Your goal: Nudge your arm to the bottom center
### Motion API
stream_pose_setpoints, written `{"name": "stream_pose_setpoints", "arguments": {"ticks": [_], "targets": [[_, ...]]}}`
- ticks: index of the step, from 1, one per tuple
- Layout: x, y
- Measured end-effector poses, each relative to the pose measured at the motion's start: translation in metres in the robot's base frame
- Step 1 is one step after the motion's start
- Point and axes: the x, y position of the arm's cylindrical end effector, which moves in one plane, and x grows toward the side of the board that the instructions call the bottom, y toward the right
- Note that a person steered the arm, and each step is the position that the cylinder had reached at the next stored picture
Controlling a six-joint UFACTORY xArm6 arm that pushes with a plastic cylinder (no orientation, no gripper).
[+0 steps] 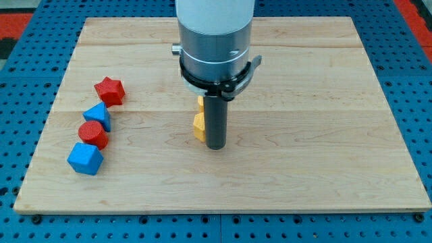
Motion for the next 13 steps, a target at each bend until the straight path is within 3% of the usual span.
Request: {"name": "stream_pose_setpoints", "arguments": {"ticks": [5,13], "targets": [[0.0,0.08],[-0.003,0.1]]}}
